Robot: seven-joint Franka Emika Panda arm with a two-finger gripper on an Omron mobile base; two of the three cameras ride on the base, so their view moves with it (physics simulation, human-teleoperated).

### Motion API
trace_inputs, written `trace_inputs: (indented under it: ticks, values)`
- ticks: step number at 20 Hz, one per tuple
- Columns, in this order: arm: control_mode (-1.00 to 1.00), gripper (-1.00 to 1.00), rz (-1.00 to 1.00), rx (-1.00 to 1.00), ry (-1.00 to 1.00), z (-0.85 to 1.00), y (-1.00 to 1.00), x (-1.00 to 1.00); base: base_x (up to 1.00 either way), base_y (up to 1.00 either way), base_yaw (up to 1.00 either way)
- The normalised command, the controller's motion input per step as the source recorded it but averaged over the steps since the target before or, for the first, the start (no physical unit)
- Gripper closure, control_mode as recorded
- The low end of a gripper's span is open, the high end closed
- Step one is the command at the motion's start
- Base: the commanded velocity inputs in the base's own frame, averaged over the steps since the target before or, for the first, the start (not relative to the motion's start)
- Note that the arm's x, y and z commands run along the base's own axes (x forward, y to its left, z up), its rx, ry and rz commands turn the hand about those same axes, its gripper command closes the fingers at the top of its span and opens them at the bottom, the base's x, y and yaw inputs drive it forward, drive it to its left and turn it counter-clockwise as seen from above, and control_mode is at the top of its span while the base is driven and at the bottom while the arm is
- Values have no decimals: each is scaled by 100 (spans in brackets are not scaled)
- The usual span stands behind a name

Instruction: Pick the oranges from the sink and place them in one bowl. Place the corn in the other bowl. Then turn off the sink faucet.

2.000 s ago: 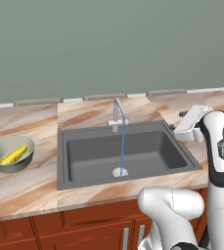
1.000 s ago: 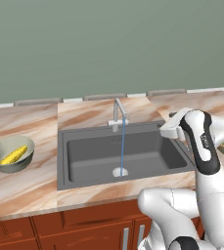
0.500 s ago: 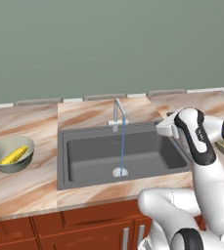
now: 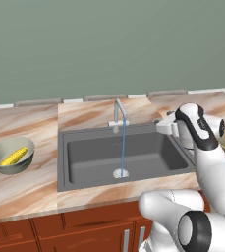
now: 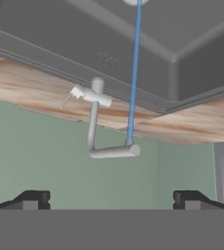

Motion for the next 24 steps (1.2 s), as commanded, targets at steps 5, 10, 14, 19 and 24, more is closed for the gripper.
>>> trace_inputs:
  ticks: [5,10,14,19,24]
  values:
    - [-100,-100,0,0,0,-23,0,24,0,0,0]
    - [-100,-100,0,0,0,-17,0,21,0,0,0]
    - [-100,-100,0,0,3,-3,0,20,0,0,0]
    - [-100,-100,-2,0,5,-1,8,20,0,0,0]
    - [-100,-100,-3,0,5,-10,12,18,0,0,0]
